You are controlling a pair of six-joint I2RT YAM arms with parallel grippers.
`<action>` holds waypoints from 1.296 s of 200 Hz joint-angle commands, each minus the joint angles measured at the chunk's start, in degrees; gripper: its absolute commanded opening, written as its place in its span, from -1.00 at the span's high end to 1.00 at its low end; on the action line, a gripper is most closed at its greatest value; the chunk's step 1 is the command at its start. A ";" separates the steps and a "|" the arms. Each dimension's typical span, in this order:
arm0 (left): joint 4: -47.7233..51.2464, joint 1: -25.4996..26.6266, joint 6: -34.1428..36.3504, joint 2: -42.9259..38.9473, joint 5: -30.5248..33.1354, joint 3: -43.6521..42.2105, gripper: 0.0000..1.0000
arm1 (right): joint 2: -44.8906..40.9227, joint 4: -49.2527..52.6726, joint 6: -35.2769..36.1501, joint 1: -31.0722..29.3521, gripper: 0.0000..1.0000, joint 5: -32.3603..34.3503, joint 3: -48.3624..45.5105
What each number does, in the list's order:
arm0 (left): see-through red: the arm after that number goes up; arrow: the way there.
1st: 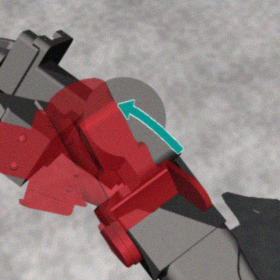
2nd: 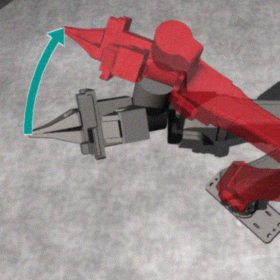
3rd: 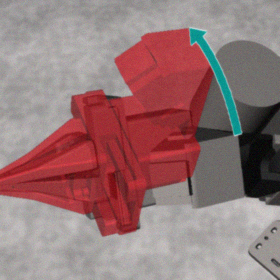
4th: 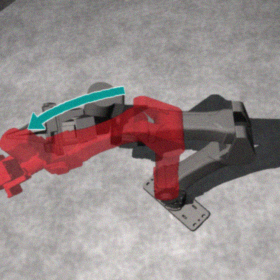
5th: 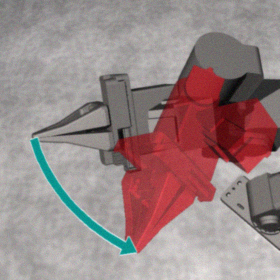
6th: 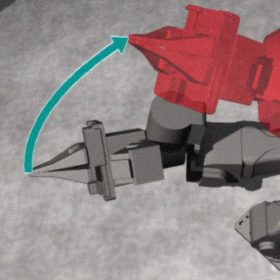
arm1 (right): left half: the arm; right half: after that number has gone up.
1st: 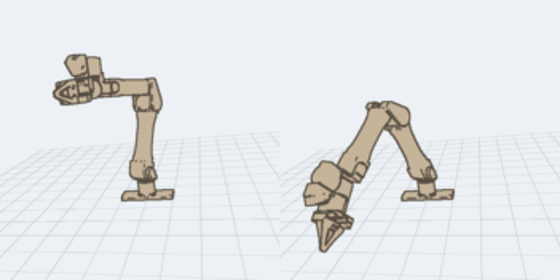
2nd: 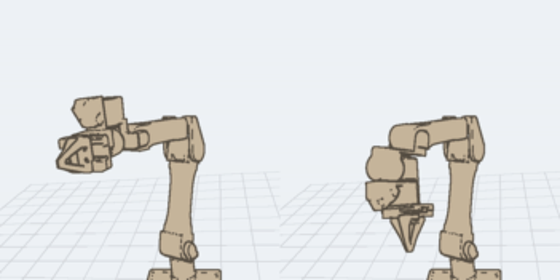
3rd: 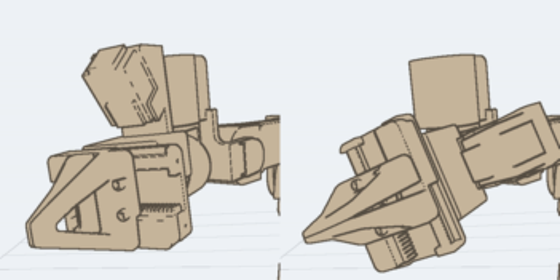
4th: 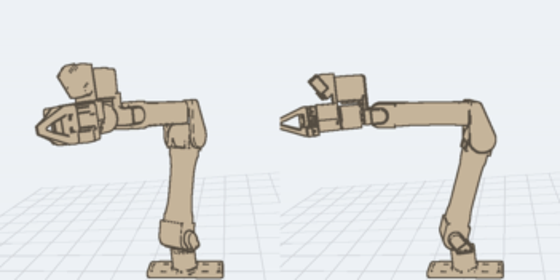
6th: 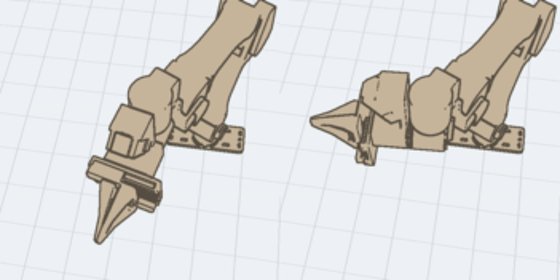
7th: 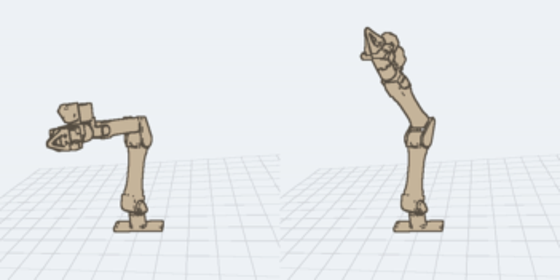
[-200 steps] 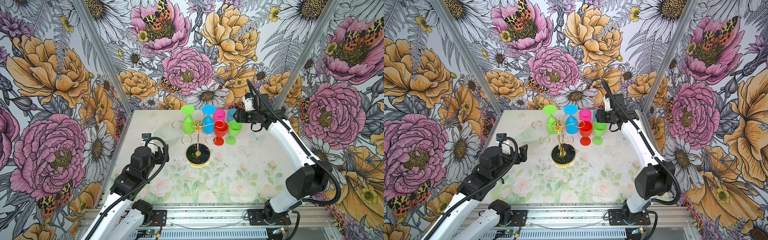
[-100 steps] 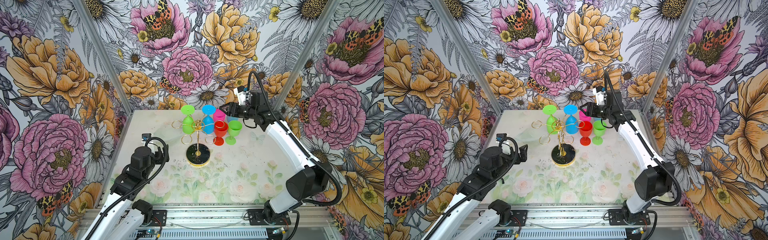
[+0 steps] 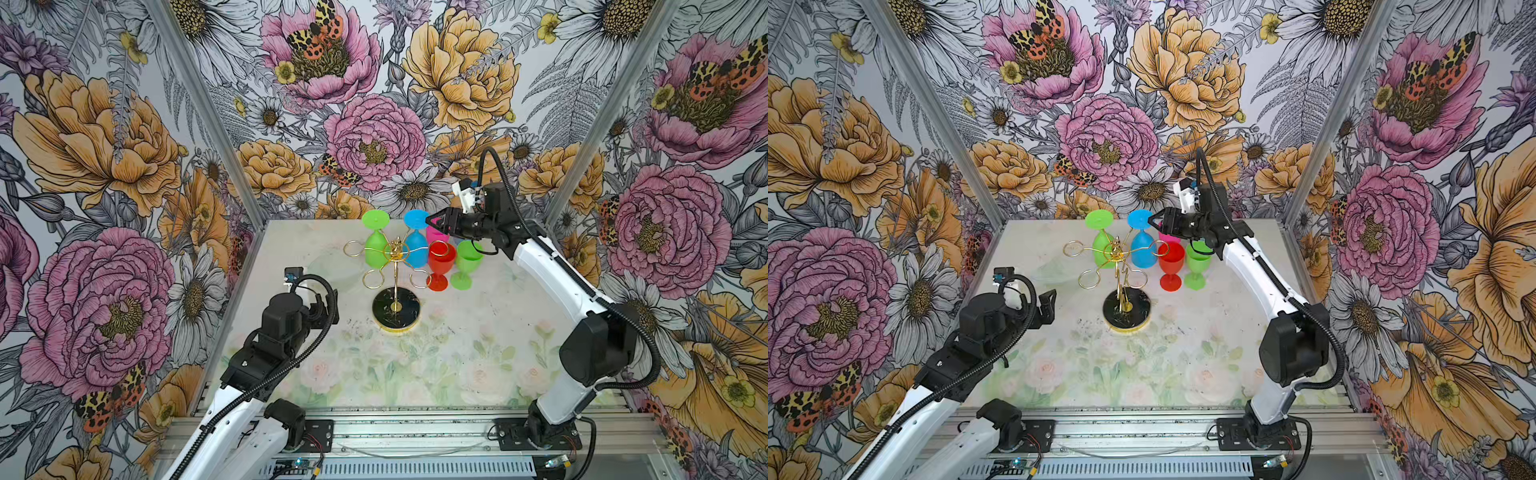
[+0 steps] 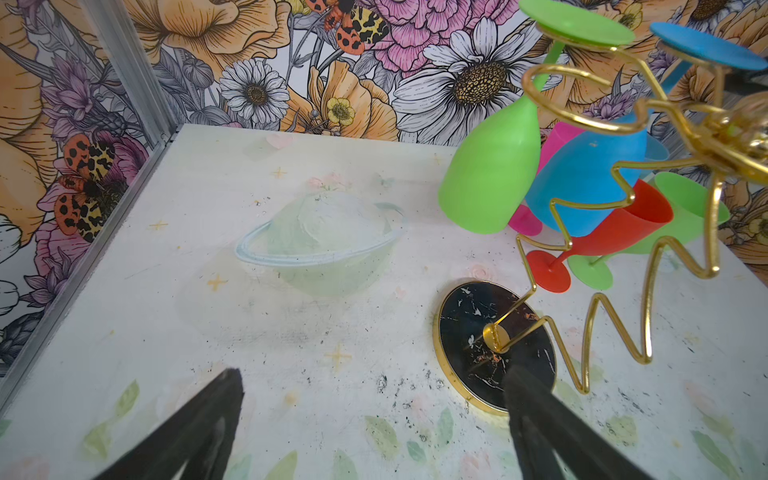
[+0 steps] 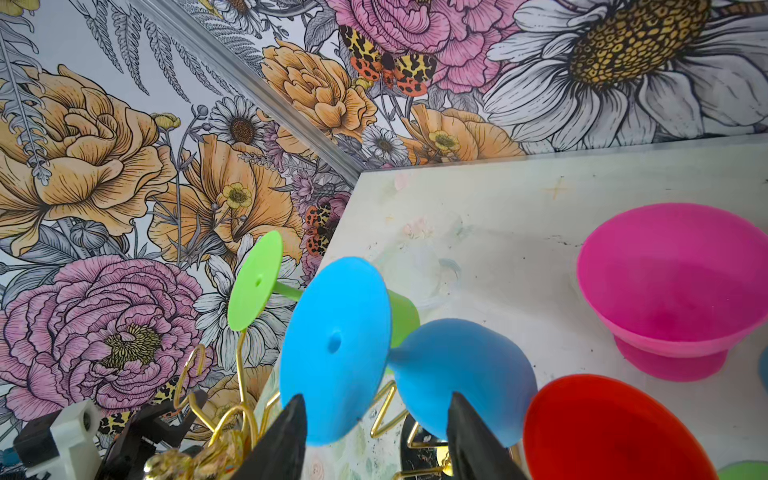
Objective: Take the wine glass off the wine glass rack
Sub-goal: 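Raise the right gripper and move it toward the light blue glass on the rack, then close the right gripper on the light blue glass foot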
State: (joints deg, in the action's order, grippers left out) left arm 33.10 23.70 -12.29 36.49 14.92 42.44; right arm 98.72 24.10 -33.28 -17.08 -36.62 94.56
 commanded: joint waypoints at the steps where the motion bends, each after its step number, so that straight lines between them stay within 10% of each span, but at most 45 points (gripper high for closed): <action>1: -1.68 -0.78 -0.81 -0.33 -1.21 -0.56 -0.97 | 1.19 -4.26 -2.43 -0.31 -0.08 -2.52 1.64; 259: -1.83 -1.18 -0.66 -0.44 -2.35 -0.62 -0.97 | 4.13 -12.80 -10.22 -0.55 0.81 -8.93 1.63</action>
State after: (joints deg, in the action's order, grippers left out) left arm 32.95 23.33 -12.29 36.49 13.80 42.41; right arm 102.15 13.39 -43.16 -17.30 -44.03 94.74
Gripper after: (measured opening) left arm 0.986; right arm 0.109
